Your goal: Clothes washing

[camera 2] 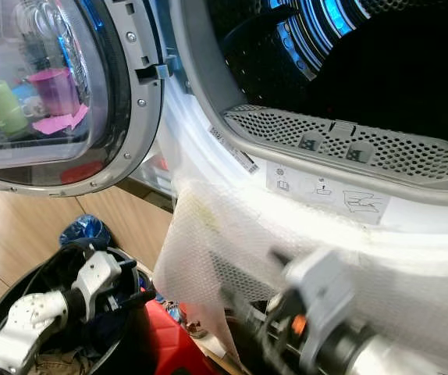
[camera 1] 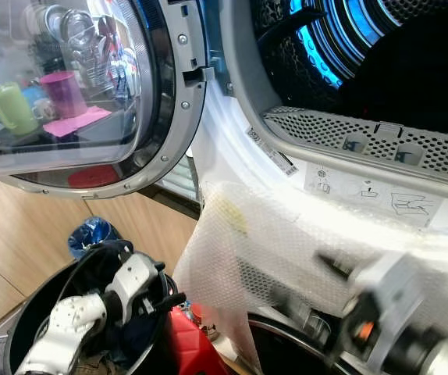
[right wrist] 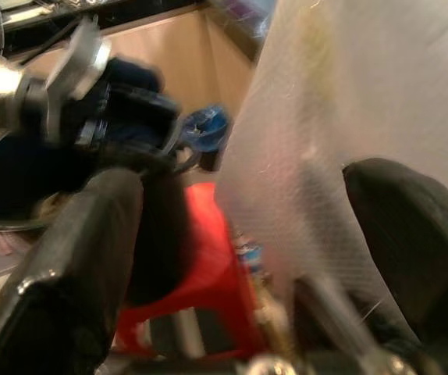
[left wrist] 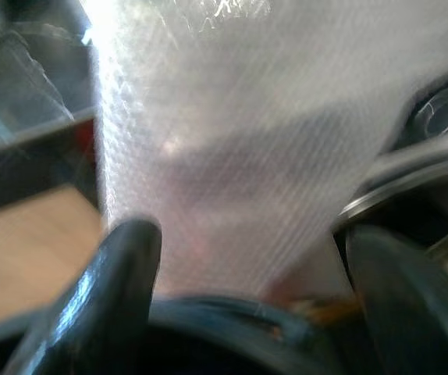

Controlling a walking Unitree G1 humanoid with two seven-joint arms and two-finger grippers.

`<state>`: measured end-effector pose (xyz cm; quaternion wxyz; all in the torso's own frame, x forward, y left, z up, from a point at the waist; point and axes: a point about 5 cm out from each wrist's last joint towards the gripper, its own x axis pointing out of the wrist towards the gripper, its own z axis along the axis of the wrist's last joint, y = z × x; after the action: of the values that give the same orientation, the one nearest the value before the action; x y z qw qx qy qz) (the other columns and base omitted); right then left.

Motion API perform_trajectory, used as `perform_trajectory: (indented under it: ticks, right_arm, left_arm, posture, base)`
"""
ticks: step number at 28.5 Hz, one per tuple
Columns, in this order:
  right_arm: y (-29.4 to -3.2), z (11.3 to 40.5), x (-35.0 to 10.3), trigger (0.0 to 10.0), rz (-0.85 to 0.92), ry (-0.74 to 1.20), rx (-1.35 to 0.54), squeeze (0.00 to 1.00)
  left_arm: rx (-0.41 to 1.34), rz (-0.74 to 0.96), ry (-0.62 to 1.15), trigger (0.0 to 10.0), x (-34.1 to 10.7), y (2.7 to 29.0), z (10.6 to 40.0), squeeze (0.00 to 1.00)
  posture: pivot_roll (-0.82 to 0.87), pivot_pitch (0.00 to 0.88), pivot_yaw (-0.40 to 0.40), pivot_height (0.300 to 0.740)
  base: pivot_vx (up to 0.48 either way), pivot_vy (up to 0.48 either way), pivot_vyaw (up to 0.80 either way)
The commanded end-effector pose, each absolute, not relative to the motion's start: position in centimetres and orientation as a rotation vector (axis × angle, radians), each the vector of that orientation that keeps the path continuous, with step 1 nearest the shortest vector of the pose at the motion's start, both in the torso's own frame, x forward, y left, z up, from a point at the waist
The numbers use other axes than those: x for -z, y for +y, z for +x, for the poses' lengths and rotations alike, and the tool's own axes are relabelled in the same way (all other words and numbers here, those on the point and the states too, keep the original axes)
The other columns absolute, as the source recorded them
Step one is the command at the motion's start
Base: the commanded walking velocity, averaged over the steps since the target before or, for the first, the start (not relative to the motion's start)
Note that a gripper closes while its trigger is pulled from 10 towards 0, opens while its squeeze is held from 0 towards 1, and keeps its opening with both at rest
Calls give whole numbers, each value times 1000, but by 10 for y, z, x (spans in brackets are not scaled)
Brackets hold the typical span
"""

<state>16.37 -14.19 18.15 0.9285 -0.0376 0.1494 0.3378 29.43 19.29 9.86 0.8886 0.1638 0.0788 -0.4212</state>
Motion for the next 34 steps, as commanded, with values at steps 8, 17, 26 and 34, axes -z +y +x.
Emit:
perform_trajectory:
  ticks: [8,17,26,34]
  right_arm:
    - [-169,167,-66,10000,40,613,-447,0]
    - [-200,165,22,10000,180,767,-19,0]
    - [-198,167,62,10000,294,797,177,0]
    - [-200,167,70,10000,304,766,225,0]
  left_arm:
    - [1116,406,365,10000,-124,220,283,0]
    - [951,560,492,10000,-142,258,291,0]
    - [1213,804,710,10000,-108,253,268,0]
    - [1266,991,541,10000,-98,233,285,1000]
  posture:
    - [6,57,115,740]
    - [61,52,129,740]
    - [49,61,140,740]
    - [29,67,121,740]
  base:
    - [0,0,0]
    - [0,0,0]
    - [0,0,0]
    - [0,0,0]
